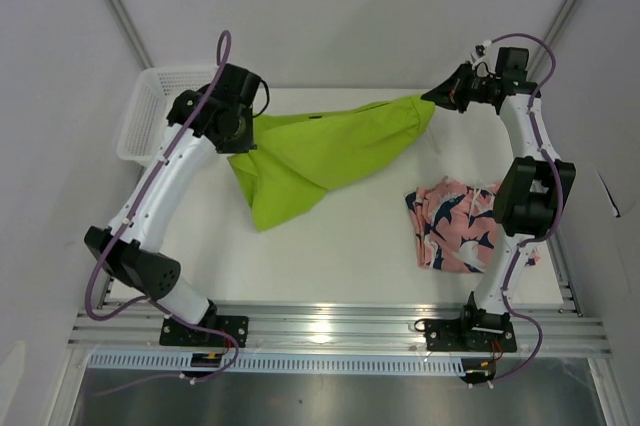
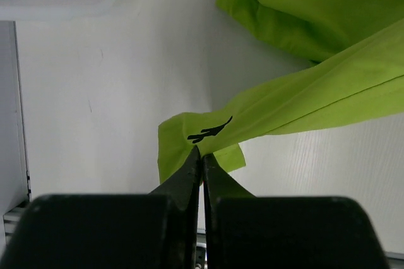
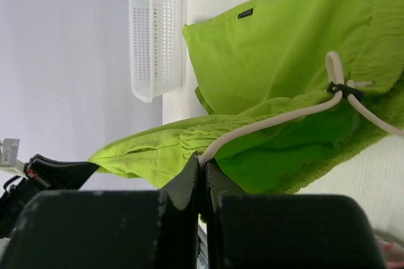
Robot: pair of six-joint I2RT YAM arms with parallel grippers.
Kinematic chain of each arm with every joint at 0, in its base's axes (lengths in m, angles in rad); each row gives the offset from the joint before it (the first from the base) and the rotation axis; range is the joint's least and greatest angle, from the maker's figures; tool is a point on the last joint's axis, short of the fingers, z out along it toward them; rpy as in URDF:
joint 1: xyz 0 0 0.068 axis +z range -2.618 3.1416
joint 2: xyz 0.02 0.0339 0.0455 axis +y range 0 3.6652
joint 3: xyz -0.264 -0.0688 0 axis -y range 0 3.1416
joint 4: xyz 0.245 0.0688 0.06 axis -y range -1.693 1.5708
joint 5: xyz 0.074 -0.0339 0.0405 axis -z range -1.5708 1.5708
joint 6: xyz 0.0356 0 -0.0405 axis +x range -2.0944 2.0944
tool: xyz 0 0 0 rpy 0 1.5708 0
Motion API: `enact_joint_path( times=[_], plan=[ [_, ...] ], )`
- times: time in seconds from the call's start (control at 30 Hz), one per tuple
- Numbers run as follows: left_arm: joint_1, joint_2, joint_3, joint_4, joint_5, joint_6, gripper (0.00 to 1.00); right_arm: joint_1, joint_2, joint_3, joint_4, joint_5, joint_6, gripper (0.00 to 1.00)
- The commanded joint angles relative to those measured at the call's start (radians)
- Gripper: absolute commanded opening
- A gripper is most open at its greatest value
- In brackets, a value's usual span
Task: Fold and stack the shorts
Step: Flatten the shorts out
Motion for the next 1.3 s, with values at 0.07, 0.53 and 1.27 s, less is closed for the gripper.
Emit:
enact_joint_path(
  times=[0.07, 0.53, 1.27],
  plan=[
    [0.017, 0.005, 0.102, 0.027, 0.045, 0.040, 0.00, 0.001, -0.027, 0.020, 0.058, 0.012, 0.043, 0.00],
    [-0.119, -0.287, -0.249, 0.163, 0.341, 0.039, 0.00, -0.057, -0.125, -0.306, 0.042, 0.102, -0.106, 0.00],
    [-0.353, -0.407, -0.653, 0.331, 0.248, -0.095, 0.94, -0.091, -0.199, -0.589, 0.144, 0.357, -0.141, 0.00]
  ],
)
